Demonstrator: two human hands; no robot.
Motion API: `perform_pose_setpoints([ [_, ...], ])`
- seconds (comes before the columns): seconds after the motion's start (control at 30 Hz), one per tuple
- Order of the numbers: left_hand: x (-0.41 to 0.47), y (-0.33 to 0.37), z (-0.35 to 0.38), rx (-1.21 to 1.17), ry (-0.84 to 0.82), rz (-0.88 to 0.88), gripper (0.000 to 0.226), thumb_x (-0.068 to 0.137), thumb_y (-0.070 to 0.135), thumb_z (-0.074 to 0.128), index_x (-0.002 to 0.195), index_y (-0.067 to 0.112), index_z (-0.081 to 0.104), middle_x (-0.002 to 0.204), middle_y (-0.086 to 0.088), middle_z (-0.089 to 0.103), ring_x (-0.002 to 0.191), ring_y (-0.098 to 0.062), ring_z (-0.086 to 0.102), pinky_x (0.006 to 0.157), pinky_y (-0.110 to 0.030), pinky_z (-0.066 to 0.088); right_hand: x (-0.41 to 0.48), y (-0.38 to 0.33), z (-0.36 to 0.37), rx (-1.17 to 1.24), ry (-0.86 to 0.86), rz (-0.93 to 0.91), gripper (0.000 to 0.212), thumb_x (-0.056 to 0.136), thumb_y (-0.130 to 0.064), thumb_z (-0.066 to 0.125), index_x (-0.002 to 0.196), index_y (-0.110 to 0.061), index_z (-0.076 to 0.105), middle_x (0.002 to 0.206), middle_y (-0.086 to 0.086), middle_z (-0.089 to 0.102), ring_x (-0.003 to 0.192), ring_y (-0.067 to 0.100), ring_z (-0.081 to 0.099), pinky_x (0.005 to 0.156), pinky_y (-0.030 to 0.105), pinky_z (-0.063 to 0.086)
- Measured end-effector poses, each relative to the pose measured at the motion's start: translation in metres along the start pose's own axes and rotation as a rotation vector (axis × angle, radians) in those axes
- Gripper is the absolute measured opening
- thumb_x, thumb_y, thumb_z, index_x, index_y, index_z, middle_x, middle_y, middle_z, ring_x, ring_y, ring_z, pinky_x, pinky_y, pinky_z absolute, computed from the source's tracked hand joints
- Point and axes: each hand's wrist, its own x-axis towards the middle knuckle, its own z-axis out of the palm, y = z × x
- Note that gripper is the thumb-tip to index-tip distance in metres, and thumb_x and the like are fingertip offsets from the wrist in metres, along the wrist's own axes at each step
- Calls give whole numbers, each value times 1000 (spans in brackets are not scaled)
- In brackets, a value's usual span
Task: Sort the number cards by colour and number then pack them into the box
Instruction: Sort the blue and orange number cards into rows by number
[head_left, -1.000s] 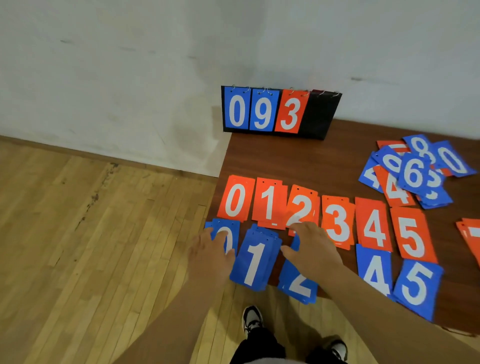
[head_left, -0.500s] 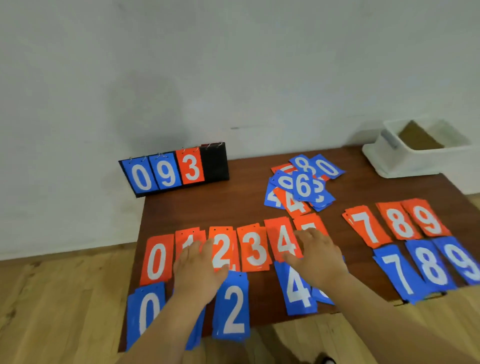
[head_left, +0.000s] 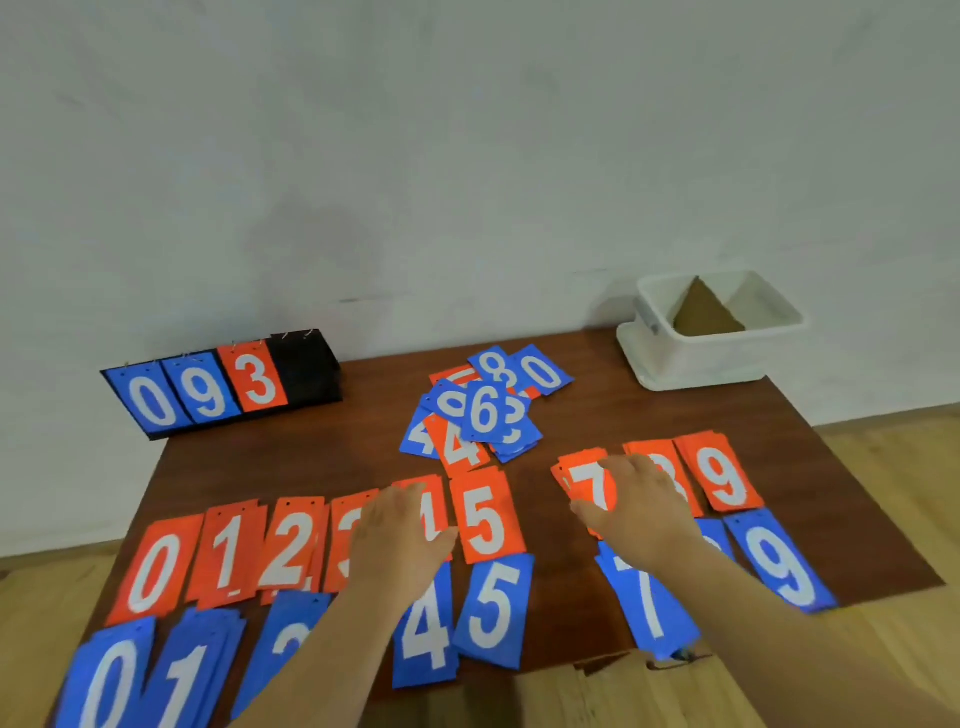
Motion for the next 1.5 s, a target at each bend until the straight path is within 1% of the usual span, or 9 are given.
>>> perform_pose_setpoints([
  [0.27,17,71,15,-108,52,-98,80,86,64,66,152,29,35,148,1,45,136,-20,45,109,-39,46,52,38,-39,97,-80,-86,73,88,-56,66,150,-27,40,157,4,31,141,29,37,111,42,41],
  [0.43,64,83,19,-124,35,-173,80,88,62,64,154,32,30,157,-3,32,143,-24,37,112,-42,43,103,28,-35,128,-115,-93,70,88,-51,68,148,-28,43,155,5,33,140,30,38,110,42,40],
  [0.63,155,91,47,-209,14,-205,78,86,55,71,150,31,36,154,-3,36,140,-26,38,105,-44,48,195,16,-12,113,-162,-24,67,87,-49,69,145,-26,46,152,7,38,137,31,42,111,44,42],
  [0.83,243,90,85,-53,4,-217,85,86,66,63,154,30,28,160,-3,32,142,-28,36,114,-45,39,305,3,29,71,-151,-11,65,87,-53,68,142,-26,47,145,10,43,131,35,47,108,46,44],
  [1.03,262,75,116,-11,-11,-179,89,81,63,70,153,32,28,161,6,34,144,-22,36,119,-45,33,354,-6,70,-121,-183,-19,72,91,-55,63,152,-32,32,153,9,33,135,36,37,106,45,42],
  [1.13,263,72,120,-80,27,-216,86,79,59,76,148,34,32,152,11,43,138,-18,43,113,-40,41,364,-5,77,-113,-169,57,73,88,-51,70,149,-35,36,148,10,36,129,35,41,103,42,45],
  [1.27,266,74,116,-96,44,-196,80,79,52,80,145,37,36,140,12,50,125,-14,52,103,-33,48,372,2,72,67,-172,187,73,80,-39,83,143,-32,46,138,10,44,115,33,57,95,40,54],
  [1.37,269,75,111,-166,31,-169,61,89,33,75,141,37,44,136,8,47,108,-8,57,84,-20,54,364,10,63,169,-126,154,53,89,-18,75,137,-26,54,137,5,55,112,25,62,83,32,56],
  [1.5,268,84,92,-410,65,-178,36,98,15,63,131,29,60,127,10,52,94,-1,55,61,-5,44,340,21,35,358,35,123,41,94,-11,64,132,-25,60,133,0,59,96,15,63,73,25,54],
])
